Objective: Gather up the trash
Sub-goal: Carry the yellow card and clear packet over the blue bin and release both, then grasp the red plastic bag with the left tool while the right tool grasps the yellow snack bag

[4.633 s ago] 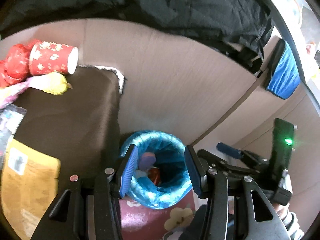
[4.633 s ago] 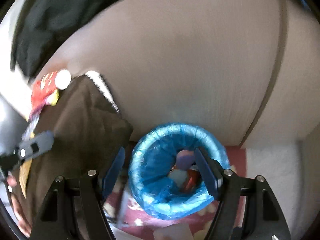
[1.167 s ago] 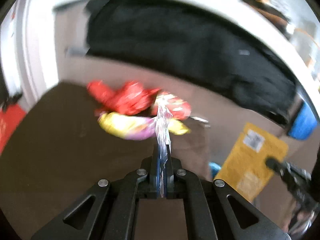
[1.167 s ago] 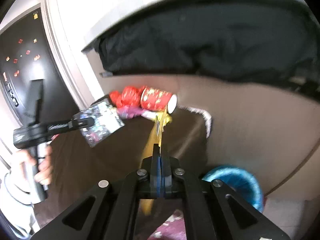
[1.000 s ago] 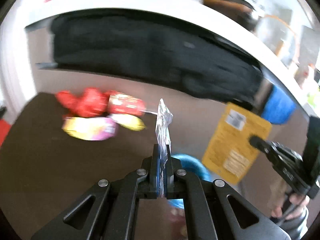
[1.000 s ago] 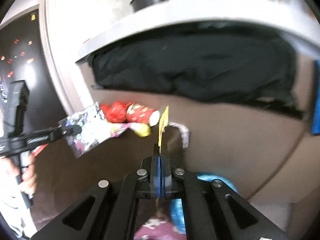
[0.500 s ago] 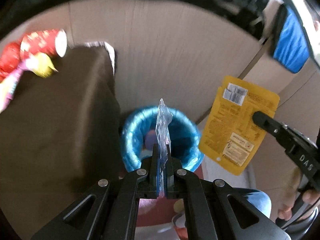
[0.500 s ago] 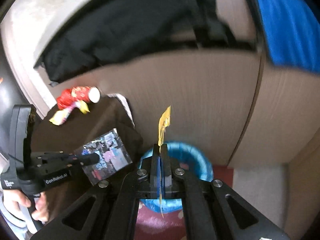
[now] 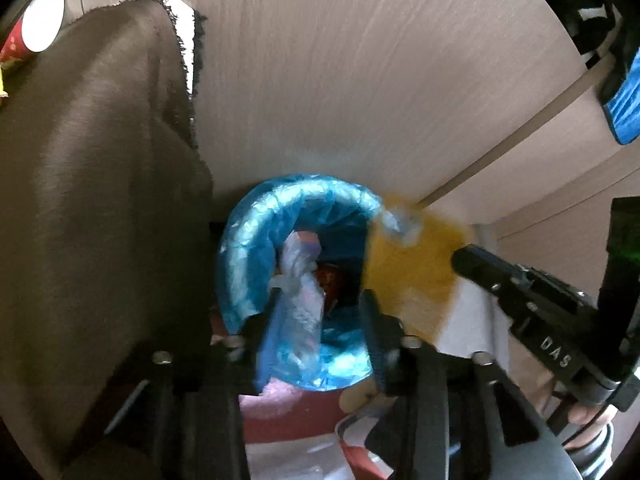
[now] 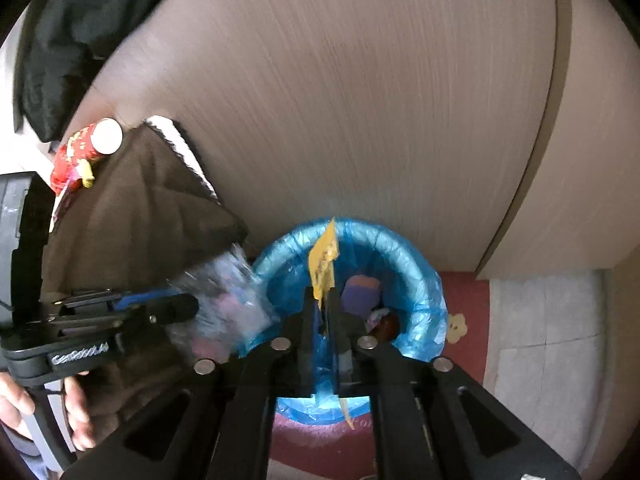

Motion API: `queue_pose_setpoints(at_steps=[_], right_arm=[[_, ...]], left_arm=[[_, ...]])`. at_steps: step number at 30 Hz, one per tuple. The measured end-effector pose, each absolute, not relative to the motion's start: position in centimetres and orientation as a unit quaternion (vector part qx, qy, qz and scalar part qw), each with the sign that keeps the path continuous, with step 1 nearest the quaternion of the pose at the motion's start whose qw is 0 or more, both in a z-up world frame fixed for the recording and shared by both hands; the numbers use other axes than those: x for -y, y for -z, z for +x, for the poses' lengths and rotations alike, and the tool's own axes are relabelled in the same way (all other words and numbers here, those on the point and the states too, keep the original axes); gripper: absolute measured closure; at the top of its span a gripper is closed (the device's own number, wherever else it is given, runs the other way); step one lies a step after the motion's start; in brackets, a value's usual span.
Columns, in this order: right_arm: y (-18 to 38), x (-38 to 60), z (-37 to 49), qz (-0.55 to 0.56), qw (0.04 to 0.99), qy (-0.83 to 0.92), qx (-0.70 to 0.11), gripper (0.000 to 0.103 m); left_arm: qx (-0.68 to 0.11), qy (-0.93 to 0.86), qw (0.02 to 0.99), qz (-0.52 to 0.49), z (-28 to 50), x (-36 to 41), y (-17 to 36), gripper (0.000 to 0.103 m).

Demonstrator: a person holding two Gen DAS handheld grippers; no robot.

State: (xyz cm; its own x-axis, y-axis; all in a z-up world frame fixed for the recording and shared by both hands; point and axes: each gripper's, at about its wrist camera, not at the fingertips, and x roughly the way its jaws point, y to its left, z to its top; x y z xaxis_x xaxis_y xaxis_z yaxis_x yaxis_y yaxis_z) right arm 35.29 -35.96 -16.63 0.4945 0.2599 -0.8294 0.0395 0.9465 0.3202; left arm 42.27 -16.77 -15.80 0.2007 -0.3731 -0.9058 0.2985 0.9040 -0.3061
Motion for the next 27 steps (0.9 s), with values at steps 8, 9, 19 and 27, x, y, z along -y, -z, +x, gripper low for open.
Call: queue_pose_setpoints(at_steps=[8, 9, 19, 27], right_arm=[[16.2, 35.7, 35.1, 0.134, 0.856, -0.055, -0.495, 0.079], [16.0, 35.7, 35.0, 0.129, 0.858, -0.054, -0.494, 0.079], [7.9, 31.2, 33.7, 0.043, 0.896, -0.061, -0.437, 0.079], [2.9, 20.6, 35.9, -0.032, 0.904, -0.162, -0.394, 0.079]], left_arm=[[-0.583, 0.239, 0.775, -0.047, 41.6, 16.6, 13.9, 0.061], [-0.579, 0.242, 0.777, -0.050, 41.6, 16.4, 13.4, 0.061], [-0.486, 0.202, 0.848, -0.059, 38.9, 8.6, 2.8, 0.061], [-0.449, 0.068, 0.886, -0.091, 39.2, -4.6, 1.0, 0.061]])
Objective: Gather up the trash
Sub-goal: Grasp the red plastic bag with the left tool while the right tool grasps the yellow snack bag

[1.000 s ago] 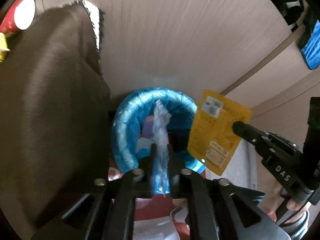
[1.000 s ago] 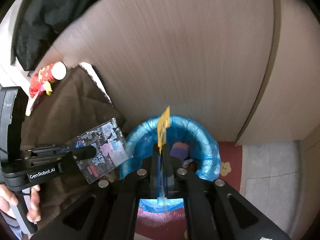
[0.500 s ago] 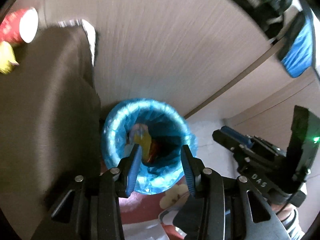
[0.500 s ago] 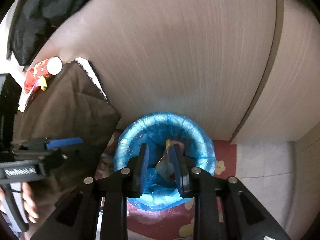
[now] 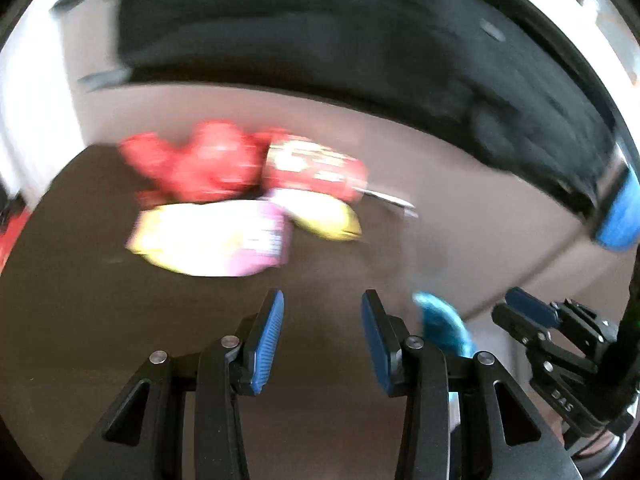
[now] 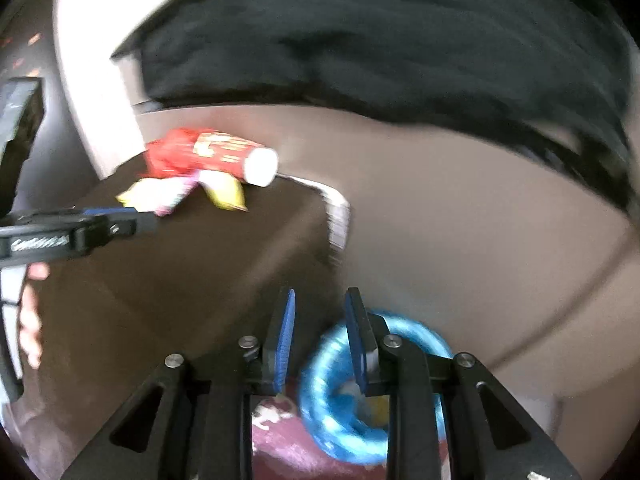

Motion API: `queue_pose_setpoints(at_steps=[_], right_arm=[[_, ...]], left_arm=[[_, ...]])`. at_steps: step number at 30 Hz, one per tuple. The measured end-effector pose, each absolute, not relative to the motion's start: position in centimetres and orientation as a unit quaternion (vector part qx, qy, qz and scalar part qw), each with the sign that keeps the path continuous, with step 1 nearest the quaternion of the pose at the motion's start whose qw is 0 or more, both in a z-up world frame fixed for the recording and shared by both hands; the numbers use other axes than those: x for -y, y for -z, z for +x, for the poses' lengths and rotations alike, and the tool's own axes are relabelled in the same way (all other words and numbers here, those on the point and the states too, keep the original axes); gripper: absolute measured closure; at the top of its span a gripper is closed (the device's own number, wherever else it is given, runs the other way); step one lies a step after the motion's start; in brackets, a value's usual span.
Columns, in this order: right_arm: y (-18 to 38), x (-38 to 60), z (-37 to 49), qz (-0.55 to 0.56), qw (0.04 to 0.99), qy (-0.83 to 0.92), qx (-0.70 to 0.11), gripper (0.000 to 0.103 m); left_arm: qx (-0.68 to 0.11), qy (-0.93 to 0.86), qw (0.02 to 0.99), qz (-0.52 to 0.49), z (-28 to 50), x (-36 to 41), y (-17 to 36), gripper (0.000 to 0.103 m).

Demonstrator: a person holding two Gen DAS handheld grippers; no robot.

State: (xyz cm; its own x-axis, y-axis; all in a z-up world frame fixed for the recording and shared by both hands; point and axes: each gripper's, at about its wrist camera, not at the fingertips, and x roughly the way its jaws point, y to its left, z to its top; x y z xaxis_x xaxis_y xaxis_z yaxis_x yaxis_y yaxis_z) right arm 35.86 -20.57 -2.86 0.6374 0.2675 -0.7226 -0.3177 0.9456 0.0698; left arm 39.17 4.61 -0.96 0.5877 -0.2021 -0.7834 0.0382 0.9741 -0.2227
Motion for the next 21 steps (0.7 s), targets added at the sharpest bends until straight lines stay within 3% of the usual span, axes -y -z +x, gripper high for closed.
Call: queue_pose_setpoints(at_steps=[11, 15, 16, 17, 21], right_arm=[[4.6, 9.0, 46.0, -0.051, 0.867, -0.255, -0.424, 0.079], [6.4, 7.5, 48.9, -0.077, 0.861, -0.234, -0.444, 0.079], [6.7, 7.4, 49.3, -0.077, 0.861, -0.232, -0.446, 0.086], [6.9, 7.4, 49.3, -0.073, 0.862, -0.233, -0.445, 0.102], [6.6, 7.8, 48.1, -0.054, 0.858, -0.260, -0.440, 0.103]], left_arm=[[-0.451, 0.044, 0.865, -0.213, 41.6, -17.7, 4.9, 0.061], [-0.420, 0.044, 0.885, -0.193, 43.3, -19.1, 3.6, 0.058], [-0.412, 0.045, 0.890, -0.187, 44.0, -19.2, 3.1, 0.057], [-0.402, 0.049, 0.896, -0.184, 44.6, -19.3, 2.7, 0.057], [-0.385, 0.078, 0.907, -0.154, 46.8, -17.8, 1.5, 0.056]])
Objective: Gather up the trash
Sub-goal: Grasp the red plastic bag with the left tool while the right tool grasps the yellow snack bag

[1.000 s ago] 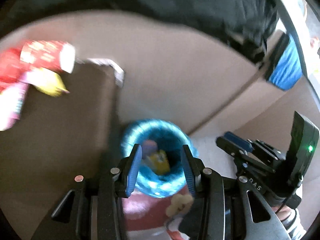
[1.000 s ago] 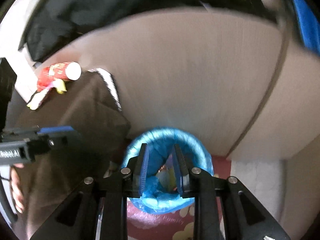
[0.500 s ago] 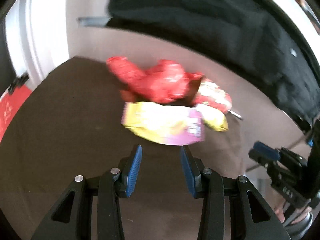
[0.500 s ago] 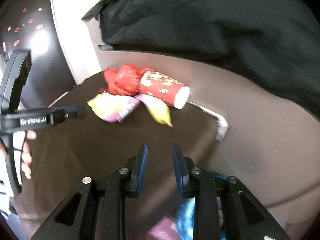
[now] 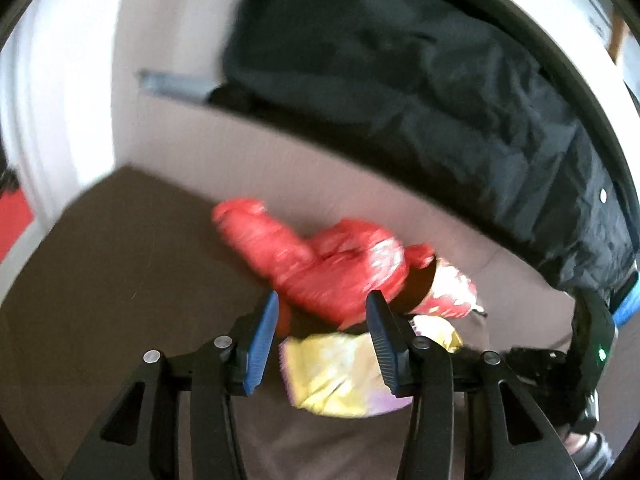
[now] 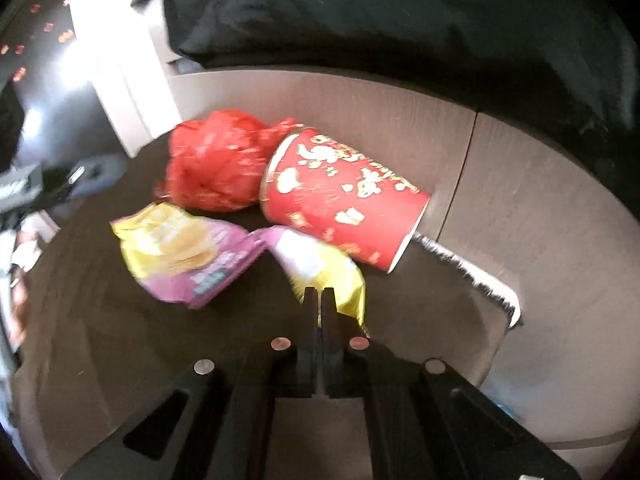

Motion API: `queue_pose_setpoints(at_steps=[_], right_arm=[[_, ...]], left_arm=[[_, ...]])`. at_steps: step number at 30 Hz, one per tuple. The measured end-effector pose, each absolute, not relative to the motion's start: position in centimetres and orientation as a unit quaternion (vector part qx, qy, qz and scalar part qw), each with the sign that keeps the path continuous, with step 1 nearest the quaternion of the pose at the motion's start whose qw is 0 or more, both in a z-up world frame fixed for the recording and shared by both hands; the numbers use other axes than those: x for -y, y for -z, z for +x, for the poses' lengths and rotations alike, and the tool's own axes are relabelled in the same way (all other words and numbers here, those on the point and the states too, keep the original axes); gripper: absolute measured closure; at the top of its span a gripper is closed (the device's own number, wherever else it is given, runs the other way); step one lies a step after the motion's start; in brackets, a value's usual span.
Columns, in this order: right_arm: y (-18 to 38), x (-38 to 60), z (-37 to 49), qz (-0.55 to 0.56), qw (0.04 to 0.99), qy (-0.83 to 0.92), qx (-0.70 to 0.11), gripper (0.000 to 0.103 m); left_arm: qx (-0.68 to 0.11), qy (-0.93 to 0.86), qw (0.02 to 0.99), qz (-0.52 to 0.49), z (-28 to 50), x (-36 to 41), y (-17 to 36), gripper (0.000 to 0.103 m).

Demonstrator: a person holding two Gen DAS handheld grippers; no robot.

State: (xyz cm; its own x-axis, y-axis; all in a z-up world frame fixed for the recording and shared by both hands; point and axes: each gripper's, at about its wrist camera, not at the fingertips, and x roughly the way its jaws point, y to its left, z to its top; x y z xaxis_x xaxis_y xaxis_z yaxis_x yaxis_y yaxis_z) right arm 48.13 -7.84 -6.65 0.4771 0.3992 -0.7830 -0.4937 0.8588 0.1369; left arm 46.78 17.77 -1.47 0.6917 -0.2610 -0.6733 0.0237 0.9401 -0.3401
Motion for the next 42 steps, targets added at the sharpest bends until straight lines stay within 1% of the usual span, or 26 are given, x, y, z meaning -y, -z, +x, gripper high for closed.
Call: queue_pose_setpoints(at_steps=[3, 6, 9, 11, 12, 16, 18, 19, 21, 23, 27, 31, 33, 34, 37, 42], right_arm=[[6.0, 8.7, 46.3, -0.057, 0.858, -0.271, -0.434, 0.103], [5.5, 9.8, 45.3, -0.055, 0.859, -0.277, -0.428, 0.102], [4.9, 10.6, 45.1, -0.063, 0.861, -0.283, -0.418, 0.097], [4.4, 10.7, 44.9, -0.092, 0.874, -0.266, -0.397, 0.075], [4.1, 10.6, 45.0, -0.099, 0.877, -0.264, -0.388, 0.072], [2.9, 9.2, 45.9, -0.119, 0.877, -0.286, -0.369, 0.072], [2.7, 8.9, 46.5, -0.121, 0.879, -0.281, -0.366, 0.072], [2.6, 8.4, 46.9, -0.123, 0.879, -0.280, -0.365, 0.072], [2.4, 7.5, 47.5, -0.131, 0.879, -0.282, -0.361, 0.071], [2.1, 5.9, 47.3, -0.145, 0.868, -0.311, -0.360, 0.071], [2.4, 3.1, 46.9, -0.155, 0.835, -0.373, -0.373, 0.071], [3.2, 1.4, 48.2, -0.137, 0.833, -0.359, -0.398, 0.071], [3.4, 2.1, 48.1, -0.107, 0.841, -0.339, -0.408, 0.071], [3.6, 3.2, 47.8, -0.073, 0.840, -0.342, -0.415, 0.071], [5.1, 5.3, 47.5, -0.003, 0.834, -0.332, -0.441, 0.070], [8.0, 3.9, 49.1, 0.036, 0.819, -0.304, -0.486, 0.069]], left_arm=[[-0.383, 0.101, 0.910, -0.119, 48.5, -15.9, 1.2, 0.055], [-0.403, 0.106, 0.907, -0.056, 50.3, -13.6, 2.1, 0.055], [-0.424, 0.089, 0.901, -0.005, 52.1, -12.1, 3.5, 0.055], [-0.426, 0.075, 0.901, 0.015, 53.2, -11.7, 4.3, 0.052], [-0.426, 0.073, 0.902, 0.015, 53.6, -11.7, 4.5, 0.050], [-0.441, 0.086, 0.893, 0.012, 55.0, -11.9, 4.9, 0.050], [-0.444, 0.090, 0.891, -0.005, 54.9, -12.8, 4.7, 0.055], [-0.443, 0.085, 0.892, -0.014, 54.7, -13.3, 4.6, 0.060], [-0.434, 0.058, 0.899, -0.017, 53.9, -14.2, 4.1, 0.063], [-0.423, 0.056, 0.904, -0.022, 52.2, -15.5, 3.3, 0.065], [-0.407, 0.037, 0.911, -0.055, 48.3, -19.0, 1.7, 0.066], [-0.388, 0.020, 0.918, -0.076, 43.9, -21.8, 0.5, 0.066], [-0.383, 0.019, 0.920, -0.085, 42.2, -23.0, 0.2, 0.066], [-0.380, 0.015, 0.921, -0.083, 41.5, -23.1, 0.1, 0.066], [-0.370, -0.003, 0.927, -0.060, 40.4, -23.1, -0.3, 0.066], [-0.372, -0.010, 0.926, -0.068, 39.2, -23.7, 0.3, 0.066]])
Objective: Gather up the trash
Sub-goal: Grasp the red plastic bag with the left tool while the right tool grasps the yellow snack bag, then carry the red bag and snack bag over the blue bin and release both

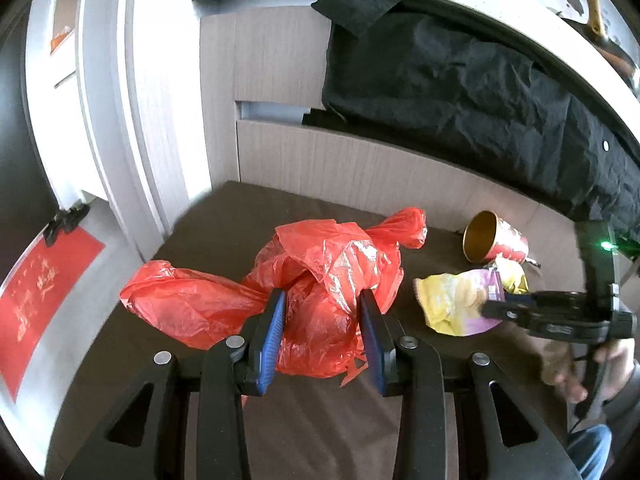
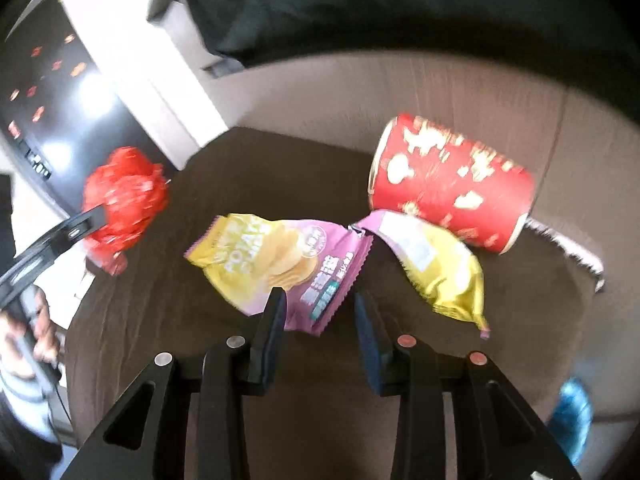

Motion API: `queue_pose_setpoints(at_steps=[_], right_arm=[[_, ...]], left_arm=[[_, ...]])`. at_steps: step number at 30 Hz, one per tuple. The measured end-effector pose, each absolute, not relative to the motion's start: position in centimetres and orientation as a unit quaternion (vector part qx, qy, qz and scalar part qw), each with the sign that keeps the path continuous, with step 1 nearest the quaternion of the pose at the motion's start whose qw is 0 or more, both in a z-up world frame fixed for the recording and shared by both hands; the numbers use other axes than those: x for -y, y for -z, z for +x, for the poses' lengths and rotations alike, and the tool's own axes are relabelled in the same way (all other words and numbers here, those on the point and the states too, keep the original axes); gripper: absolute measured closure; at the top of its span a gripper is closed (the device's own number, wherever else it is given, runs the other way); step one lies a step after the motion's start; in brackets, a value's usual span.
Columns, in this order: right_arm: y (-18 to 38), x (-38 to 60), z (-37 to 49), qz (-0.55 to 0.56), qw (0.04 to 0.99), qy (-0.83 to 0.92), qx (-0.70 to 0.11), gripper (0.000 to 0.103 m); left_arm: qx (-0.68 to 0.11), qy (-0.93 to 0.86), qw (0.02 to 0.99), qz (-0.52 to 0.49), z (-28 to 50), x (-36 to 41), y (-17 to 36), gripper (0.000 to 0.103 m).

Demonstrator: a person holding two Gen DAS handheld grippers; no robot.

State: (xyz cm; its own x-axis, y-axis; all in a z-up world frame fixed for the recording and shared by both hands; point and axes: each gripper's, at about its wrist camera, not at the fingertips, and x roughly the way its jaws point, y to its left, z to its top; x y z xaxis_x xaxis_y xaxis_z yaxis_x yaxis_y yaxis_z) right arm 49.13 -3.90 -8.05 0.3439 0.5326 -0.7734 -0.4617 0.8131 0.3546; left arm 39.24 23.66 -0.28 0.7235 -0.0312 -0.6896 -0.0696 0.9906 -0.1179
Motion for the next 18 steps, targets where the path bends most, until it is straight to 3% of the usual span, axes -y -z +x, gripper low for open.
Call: queue_pose_setpoints(at_steps=[3, 4, 12, 18], right_arm=[[8.3, 3.2, 49.6, 0.051, 0.829, -0.295, -0.472, 0.076], [8.3, 2.9, 49.8, 0.061, 0.826, -0.300, -0.473, 0.095], [1.2, 5.6, 44.4, 0.031, 0.868, -0.284, -0.406, 0.100], [-3.8, 13.6, 38.1, 0.024, 0.900, -0.231, -0.368, 0.100]], left_arm=[[-0.375, -0.017, 0.924, -0.068, 39.0, -23.1, 0.7, 0.066], [-0.376, -0.016, 0.924, -0.069, 38.8, -23.0, 0.8, 0.066], [-0.368, 0.020, 0.928, -0.062, 36.4, -18.7, -1.4, 0.066], [-0.370, 0.118, 0.919, -0.072, 34.0, -10.2, -3.2, 0.066]])
